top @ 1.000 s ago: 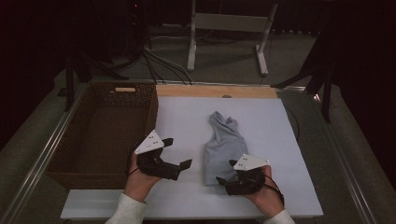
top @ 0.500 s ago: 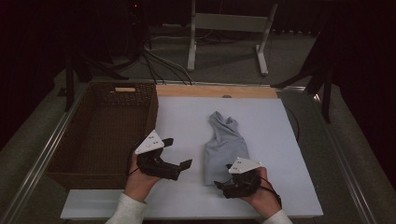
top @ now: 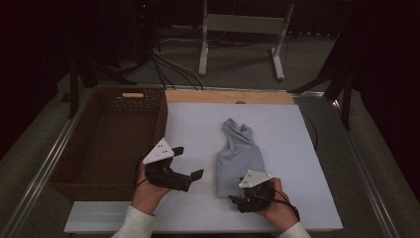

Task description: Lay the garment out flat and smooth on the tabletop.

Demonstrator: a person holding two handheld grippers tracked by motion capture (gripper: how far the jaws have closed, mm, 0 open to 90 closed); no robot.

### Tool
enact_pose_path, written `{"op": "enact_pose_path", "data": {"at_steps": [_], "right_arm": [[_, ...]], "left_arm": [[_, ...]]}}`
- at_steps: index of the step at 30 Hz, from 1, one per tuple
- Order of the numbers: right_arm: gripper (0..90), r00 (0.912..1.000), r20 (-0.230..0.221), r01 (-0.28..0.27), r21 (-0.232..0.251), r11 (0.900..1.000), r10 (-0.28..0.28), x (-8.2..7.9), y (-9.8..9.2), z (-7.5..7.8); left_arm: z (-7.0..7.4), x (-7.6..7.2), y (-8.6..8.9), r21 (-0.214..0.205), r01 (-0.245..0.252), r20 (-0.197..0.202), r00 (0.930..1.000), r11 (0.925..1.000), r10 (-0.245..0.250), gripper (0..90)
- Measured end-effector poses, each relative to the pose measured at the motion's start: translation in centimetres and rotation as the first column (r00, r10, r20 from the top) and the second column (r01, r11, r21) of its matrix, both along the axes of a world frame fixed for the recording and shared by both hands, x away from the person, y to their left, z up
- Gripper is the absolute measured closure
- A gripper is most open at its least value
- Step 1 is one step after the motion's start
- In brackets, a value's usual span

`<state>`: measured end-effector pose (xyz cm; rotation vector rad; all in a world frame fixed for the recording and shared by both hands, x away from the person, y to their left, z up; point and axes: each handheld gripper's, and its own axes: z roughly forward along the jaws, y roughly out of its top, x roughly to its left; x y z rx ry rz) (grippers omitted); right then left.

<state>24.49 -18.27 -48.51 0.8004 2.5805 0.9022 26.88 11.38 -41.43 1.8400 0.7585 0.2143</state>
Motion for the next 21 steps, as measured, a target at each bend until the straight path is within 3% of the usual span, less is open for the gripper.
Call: {"op": "enact_pose_path", "data": {"at_steps": [4, 8, 12, 18, 21], "right_arm": [[28.6, 1.0, -0.007, -0.001, -0.021, 0.9998, 0.0, 0.01, 0.04, -0.13], [35.1, 0.9999, 0.011, 0.008, -0.053, 0.9986, -0.007, -0.04, 0.16, -0.29], [51.5, 0.9997, 0.024, 0.005, -0.086, 0.9963, -0.003, -0.07, 0.03, -0.45], [76.7, 0.9996, 0.025, 0.014, -0.094, 0.9955, -0.012, 0.03, -0.3, -0.3], [82.3, 0.9992, 0.031, 0.027, -0.084, 0.9961, -0.025, 0.16, -0.59, -0.07]], "left_arm": [[0.0, 0.01, 0.0, -0.001, 0.0, 0.0, 1.0, 1.0, 0.0, 0.3], [-0.01, 0.0, -0.04, -0.001, 0.0, -0.001, 1.0, 1.0, 0.0, 0.3], [-0.04, 0.02, -0.05, 0.001, 0.001, -0.001, 1.0, 1.0, -0.001, 0.3], [-0.15, 0.05, -0.11, 0.0, 0.003, -0.005, 1.0, 1.0, -0.003, 0.3], [-0.17, 0.05, -0.15, -0.001, 0.004, -0.006, 1.0, 1.0, -0.004, 0.3]]}}
